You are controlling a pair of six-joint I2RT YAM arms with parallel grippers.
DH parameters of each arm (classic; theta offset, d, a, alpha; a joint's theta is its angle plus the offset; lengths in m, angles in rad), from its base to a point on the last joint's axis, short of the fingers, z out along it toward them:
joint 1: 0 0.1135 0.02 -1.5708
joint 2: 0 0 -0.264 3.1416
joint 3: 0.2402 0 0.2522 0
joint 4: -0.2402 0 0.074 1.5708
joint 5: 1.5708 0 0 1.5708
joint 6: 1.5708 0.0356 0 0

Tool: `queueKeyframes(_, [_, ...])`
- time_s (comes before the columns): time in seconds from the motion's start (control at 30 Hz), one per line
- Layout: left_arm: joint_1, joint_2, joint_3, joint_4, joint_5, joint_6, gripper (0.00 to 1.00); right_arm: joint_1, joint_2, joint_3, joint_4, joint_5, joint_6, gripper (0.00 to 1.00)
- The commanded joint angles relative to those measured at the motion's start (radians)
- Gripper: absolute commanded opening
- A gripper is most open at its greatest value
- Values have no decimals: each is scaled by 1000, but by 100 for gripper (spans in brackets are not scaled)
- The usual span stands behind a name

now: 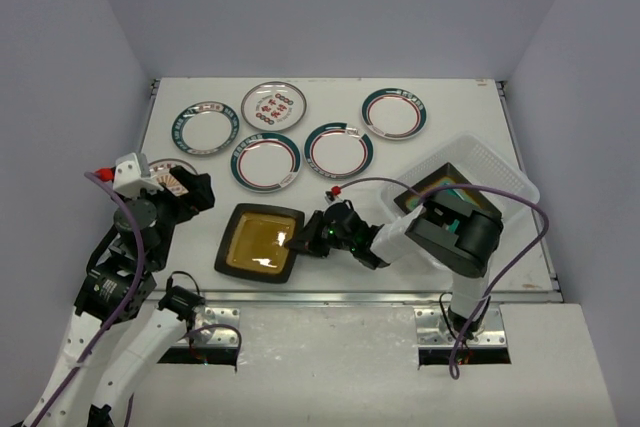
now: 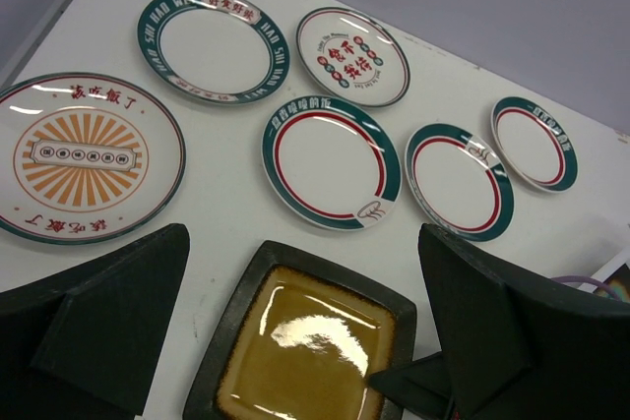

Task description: Place the plates into the plastic bin on the countertop

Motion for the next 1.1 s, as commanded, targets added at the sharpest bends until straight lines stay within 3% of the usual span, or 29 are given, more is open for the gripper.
queueKeyframes(0.0, [-5, -13, -10, 43, -14, 6, 100, -25, -114, 26, 162, -119, -4, 0])
queueKeyframes(0.17, [-5, -19, -8, 42, -21, 4, 100, -38, -179, 68, 137, -175, -11, 0])
queueKeyframes(0.37, [-5, -23, -6, 37, -32, 0, 100, -66, -314, 110, -17, -168, -73, 0])
queueKeyframes(0.63, [-5, -26, -6, 33, -45, -8, 100, -274, -636, 122, -362, -153, -133, 0])
queueKeyframes(0.8, [-5, -16, -2, 30, -44, -9, 100, -531, -880, 131, -673, -137, -182, 0])
queueKeyframes(1.07, [-7, -4, -8, 36, -30, -8, 100, -1138, -1033, 97, -870, -463, -171, 0])
